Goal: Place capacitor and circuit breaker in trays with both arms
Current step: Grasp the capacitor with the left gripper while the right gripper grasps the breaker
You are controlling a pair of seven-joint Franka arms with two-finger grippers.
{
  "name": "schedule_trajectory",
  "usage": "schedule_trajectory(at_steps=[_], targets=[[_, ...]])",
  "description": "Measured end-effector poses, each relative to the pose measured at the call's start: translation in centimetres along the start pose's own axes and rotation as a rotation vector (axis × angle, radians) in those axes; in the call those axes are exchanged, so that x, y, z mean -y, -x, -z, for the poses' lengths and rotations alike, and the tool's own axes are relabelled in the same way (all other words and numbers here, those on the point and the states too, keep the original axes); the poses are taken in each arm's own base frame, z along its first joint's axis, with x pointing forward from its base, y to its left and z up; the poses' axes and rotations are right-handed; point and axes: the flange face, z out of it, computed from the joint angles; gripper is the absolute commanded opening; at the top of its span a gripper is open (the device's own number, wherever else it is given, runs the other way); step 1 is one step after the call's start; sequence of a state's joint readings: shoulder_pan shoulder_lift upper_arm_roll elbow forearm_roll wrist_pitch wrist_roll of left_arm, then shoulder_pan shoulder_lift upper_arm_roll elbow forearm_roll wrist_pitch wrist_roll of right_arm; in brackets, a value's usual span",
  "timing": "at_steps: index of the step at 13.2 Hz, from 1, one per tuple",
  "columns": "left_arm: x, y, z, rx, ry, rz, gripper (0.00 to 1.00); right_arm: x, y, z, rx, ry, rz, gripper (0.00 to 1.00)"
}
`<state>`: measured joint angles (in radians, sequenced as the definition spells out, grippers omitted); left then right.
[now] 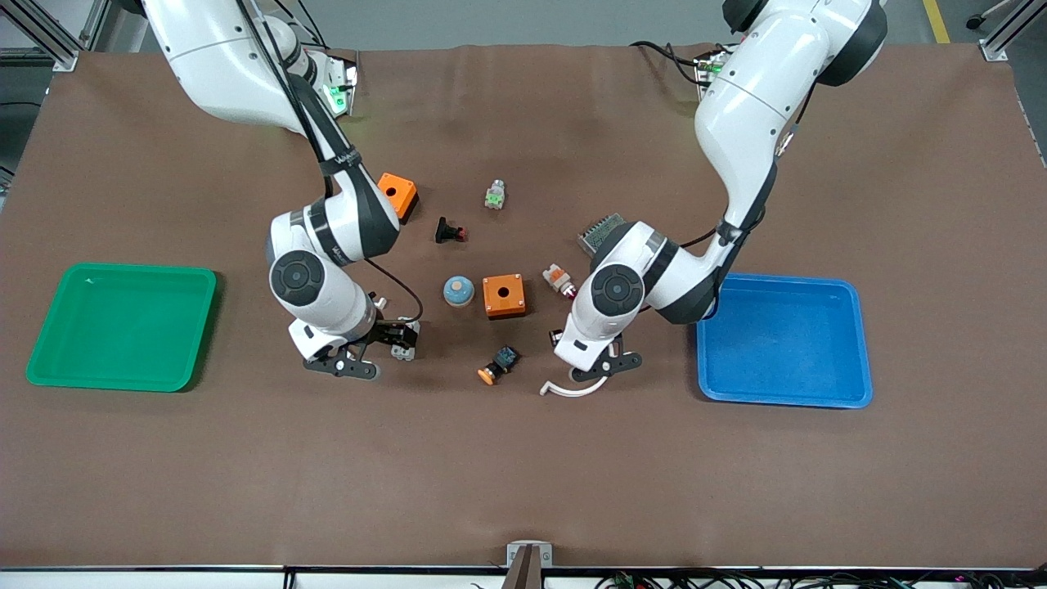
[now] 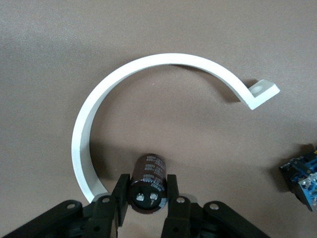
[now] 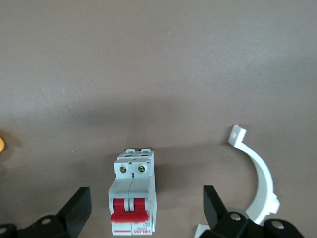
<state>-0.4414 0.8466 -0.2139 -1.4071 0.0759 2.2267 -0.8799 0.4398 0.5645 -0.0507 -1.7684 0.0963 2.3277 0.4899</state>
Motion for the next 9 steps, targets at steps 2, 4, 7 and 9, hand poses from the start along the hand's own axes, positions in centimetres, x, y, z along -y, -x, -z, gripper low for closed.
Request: schedule_trajectory(at_steps=[2, 4, 7, 9], targets=[[0.1, -0.5, 0.6, -0.005, 0.003, 0.009, 0.27, 0.5, 0.3, -1.1, 0.003, 0.004, 0.007, 1.0], [1.3, -1.9, 2.9, 0.009, -0.018, 0.039, 0.27, 0.9, 0.6, -1.8, 0.006, 0.007, 0.008, 1.0], [5.7, -5.1, 10.7, 0.034, -0.033, 0.109, 0.27, 1.4, 1.0, -2.4, 0.013, 0.012, 0.013, 0.85], [10.9, -7.3, 15.6, 0.085, -0.052, 0.105, 0.27, 1.5, 1.1, -3.2, 0.015, 0.015, 0.015, 0.78]])
